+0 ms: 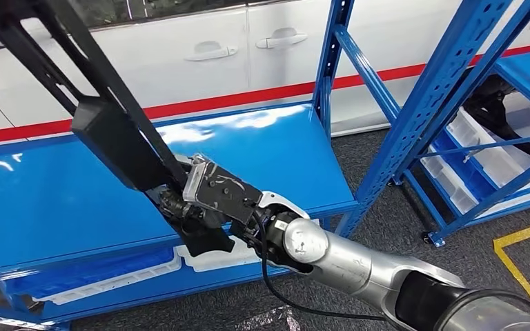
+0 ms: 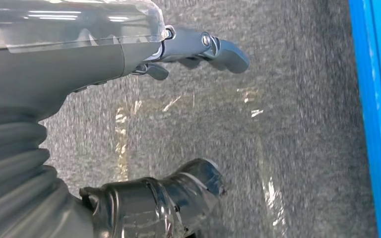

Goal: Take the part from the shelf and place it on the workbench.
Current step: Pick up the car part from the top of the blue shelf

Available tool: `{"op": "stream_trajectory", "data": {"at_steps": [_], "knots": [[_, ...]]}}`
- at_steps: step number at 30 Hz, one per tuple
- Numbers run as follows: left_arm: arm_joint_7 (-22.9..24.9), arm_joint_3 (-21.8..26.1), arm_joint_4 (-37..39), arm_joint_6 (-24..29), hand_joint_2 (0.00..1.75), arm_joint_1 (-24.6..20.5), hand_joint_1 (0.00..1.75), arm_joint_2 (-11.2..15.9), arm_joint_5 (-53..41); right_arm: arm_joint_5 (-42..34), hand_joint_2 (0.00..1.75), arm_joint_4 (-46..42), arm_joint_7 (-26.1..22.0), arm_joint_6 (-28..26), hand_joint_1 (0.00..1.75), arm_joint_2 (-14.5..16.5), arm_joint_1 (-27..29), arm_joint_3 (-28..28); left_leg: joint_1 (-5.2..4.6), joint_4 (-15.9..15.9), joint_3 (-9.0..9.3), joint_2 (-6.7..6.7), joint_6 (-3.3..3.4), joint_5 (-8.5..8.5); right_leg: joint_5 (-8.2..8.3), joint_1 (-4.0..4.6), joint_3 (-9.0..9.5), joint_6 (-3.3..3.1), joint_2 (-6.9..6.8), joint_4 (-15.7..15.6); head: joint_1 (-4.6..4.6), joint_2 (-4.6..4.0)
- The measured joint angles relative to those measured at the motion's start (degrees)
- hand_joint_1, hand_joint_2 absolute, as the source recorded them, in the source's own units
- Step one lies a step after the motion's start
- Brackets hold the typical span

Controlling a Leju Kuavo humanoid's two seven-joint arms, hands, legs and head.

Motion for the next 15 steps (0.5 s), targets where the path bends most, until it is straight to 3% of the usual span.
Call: {"op": "stream_trajectory", "data": {"at_steps": [1,2,4,6,9,11,14,15], "knots": [[0.0,0.0,0.0,0.0,1.75,0.0,0.00,0.0,0.0,0.1,1.75,0.2,0.1,0.1,1.75,-0.2,0.0,0.3,0.06,0.6,-0.78,0.00,-0.09,0.16,0.45,-0.09,0.60,0.21,-0.01,0.5,0.01,0.01],[0.1,0.0,0.0,0.0,1.75,0.0,0.00,-0.1,0.0,0.3,1.75,0.3,0.3,0.2,1.75,-0.3,-0.1,0.6,0.19,1.3,-1.65,0.00,-0.21,0.28,1.71,-0.25,2.15,0.43,-0.03,-1.1,0.01,0.01],[0.1,0.0,0.0,-0.1,1.75,0.0,0.00,-0.1,0.0,0.7,1.75,0.6,0.5,0.5,1.75,-0.5,-0.3,0.8,0.35,2.9,-3.49,-0.03,-0.67,0.37,3.32,-0.51,6.39,0.76,-0.02,-7.3,0.05,0.01],[0.2,0.0,0.0,-0.1,1.75,0.0,0.00,-0.1,0.0,1.0,1.75,0.7,0.6,0.7,1.75,-0.6,-0.6,1.1,0.21,4.3,-4.72,-0.15,-1.21,0.45,3.27,-0.45,8.32,0.24,0.21,-10.9,0.14,0.01],[0.2,0.0,0.0,-0.1,1.75,0.0,0.00,-0.1,-0.1,1.1,1.75,0.9,0.7,0.7,1.75,-0.7,-0.7,1.6,0.12,5.2,-5.44,-0.39,-1.97,0.84,3.67,-0.36,7.57,-1.28,0.34,-10.8,0.19,0.01],[0.2,0.0,0.0,-0.1,1.75,0.1,0.00,-0.1,-0.1,1.1,1.75,1.1,0.7,0.7,1.75,-0.7,-0.9,1.7,0.37,7.2,-6.40,-0.40,-2.62,-1.46,4.48,-0.42,6.88,-2.19,0.22,-10.8,0.14,0.01],[0.2,0.0,0.0,-0.3,1.75,0.0,0.00,-0.1,-0.1,1.3,1.75,1.2,0.7,0.8,1.75,-0.8,-1.0,1.8,0.70,16.2,-8.83,-0.35,-3.34,-8.56,5.74,-0.25,5.43,-2.85,0.10,-10.8,0.08,0.01],[0.2,0.0,0.0,-0.4,1.75,0.0,0.00,-0.1,-0.2,1.4,1.75,1.2,0.7,0.8,1.75,-0.8,-1.0,1.9,0.74,18.7,-9.14,-0.35,-3.36,-9.65,6.16,-0.11,4.88,-2.89,0.07,-10.8,0.08,0.01]]}}
